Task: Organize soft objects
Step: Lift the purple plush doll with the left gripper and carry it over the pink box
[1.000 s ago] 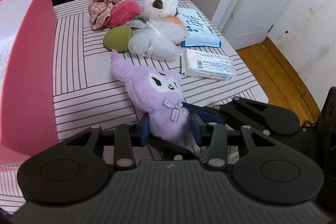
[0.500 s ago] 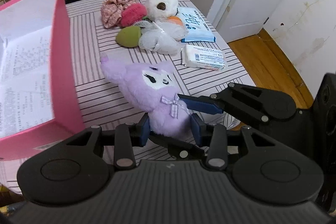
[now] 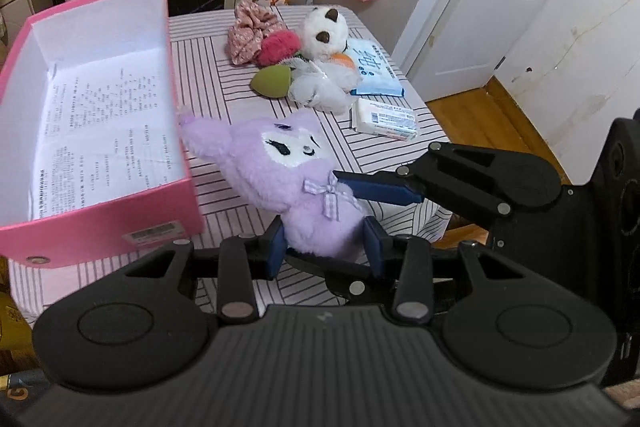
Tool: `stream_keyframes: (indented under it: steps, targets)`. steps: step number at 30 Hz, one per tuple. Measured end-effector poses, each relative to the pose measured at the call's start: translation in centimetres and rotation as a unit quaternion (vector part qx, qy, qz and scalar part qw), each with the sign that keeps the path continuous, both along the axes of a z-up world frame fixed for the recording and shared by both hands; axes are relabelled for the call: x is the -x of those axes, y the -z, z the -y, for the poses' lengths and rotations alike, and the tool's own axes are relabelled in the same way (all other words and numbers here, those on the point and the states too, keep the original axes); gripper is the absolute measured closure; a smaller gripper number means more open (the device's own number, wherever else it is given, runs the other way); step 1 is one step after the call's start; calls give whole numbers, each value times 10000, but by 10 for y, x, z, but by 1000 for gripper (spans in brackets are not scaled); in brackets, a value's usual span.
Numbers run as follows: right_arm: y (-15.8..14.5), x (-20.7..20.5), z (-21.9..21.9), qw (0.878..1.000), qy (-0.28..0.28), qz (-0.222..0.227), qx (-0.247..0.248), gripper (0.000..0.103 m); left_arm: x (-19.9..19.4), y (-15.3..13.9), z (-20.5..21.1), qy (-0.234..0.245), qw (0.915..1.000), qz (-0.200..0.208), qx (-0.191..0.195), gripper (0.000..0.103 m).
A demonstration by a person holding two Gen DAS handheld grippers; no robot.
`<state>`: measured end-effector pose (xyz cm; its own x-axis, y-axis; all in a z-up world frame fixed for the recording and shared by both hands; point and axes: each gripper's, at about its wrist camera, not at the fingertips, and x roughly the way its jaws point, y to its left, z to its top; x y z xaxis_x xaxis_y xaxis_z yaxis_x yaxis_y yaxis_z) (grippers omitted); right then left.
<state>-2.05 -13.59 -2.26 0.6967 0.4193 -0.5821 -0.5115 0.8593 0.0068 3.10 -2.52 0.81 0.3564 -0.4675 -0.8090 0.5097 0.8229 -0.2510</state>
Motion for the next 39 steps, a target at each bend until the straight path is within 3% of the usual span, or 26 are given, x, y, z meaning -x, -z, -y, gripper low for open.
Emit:
stream_keyframes:
  steps: [11, 19, 24, 31, 39]
  targets:
    - [-32, 5, -39, 9988, -432, 164, 139, 49, 20, -30, -43, -255, 9985, 471, 122, 64]
    - [-45, -29, -73, 9974, -684, 202, 141, 49, 6, -45, -77, -555, 9944, 889, 132, 64]
    - [-44, -60, -86, 9969, -741, 230, 102, 49, -22, -39, -99, -951, 9905, 913, 380, 64]
    - [-28, -116, -102, 9976, -667, 137, 96, 49, -76, -23, -114, -1128, 9884, 932, 412, 64]
    - [-15, -199, -106, 9972, -686, -180, 218, 49, -162, -1, -132, -1501, 9863, 402, 554, 64]
